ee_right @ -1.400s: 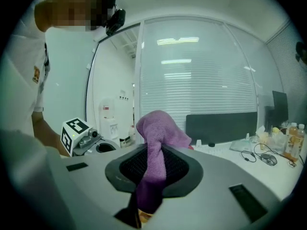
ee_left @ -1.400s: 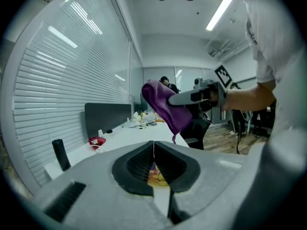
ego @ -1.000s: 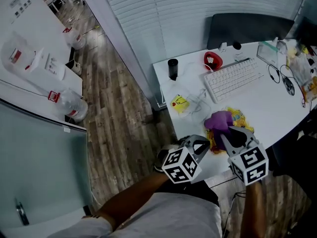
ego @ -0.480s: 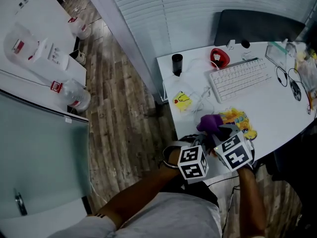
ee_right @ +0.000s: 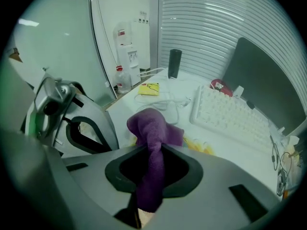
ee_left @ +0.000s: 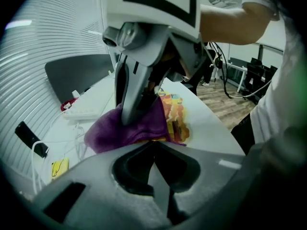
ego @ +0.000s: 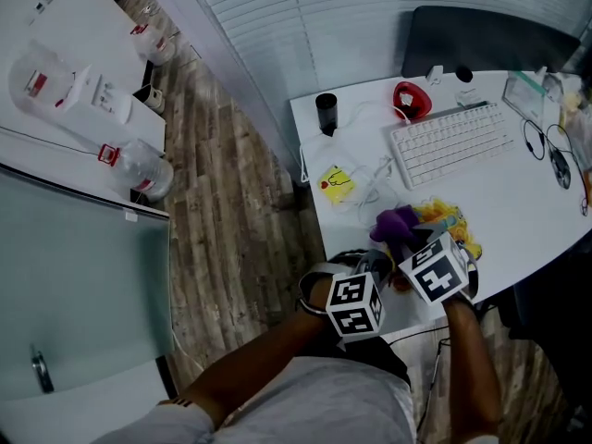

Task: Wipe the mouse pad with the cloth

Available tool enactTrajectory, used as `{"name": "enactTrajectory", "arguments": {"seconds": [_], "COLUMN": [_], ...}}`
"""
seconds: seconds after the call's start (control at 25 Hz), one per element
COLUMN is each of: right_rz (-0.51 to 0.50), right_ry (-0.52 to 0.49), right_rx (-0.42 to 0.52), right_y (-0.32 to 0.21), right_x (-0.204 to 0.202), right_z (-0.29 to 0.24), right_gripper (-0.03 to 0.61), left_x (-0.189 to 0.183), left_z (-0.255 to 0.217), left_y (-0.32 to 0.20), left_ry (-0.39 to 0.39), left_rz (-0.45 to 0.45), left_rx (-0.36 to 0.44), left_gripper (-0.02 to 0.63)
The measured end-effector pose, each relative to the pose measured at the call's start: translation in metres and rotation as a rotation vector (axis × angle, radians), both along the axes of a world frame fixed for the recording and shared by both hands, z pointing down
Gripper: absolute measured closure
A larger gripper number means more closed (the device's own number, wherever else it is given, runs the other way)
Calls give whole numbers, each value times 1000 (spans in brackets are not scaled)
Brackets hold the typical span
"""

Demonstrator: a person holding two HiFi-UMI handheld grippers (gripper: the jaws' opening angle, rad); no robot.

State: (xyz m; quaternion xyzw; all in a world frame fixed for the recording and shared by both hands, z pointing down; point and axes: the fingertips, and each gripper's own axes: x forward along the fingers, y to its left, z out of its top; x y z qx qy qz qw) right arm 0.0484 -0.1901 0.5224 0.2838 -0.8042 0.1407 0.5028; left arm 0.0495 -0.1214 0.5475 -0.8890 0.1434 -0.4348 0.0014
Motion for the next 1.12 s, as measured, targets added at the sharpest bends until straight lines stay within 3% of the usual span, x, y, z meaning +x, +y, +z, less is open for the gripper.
{"name": "enactTrajectory", "arguments": {"seconds": [0.76, 0.92, 1.12], "right_rz": [254, 240, 184], "right_ry": [52, 19, -72], "right_rx": [48, 81, 83], "right_y": [-38, -26, 7], "right_x": [145, 130, 76], "right_z": [-1, -21, -38], "right_gripper": [512, 512, 512], "left_x": [-1, -1, -1], "left_z": [1, 2, 2], "left_y": [-1, -1, -1], "left_ry": [-10, -10, -7], "left_rz": [-47, -47, -47], "left_rx": [-12, -11, -12], "left_gripper": [598, 598, 598]}}
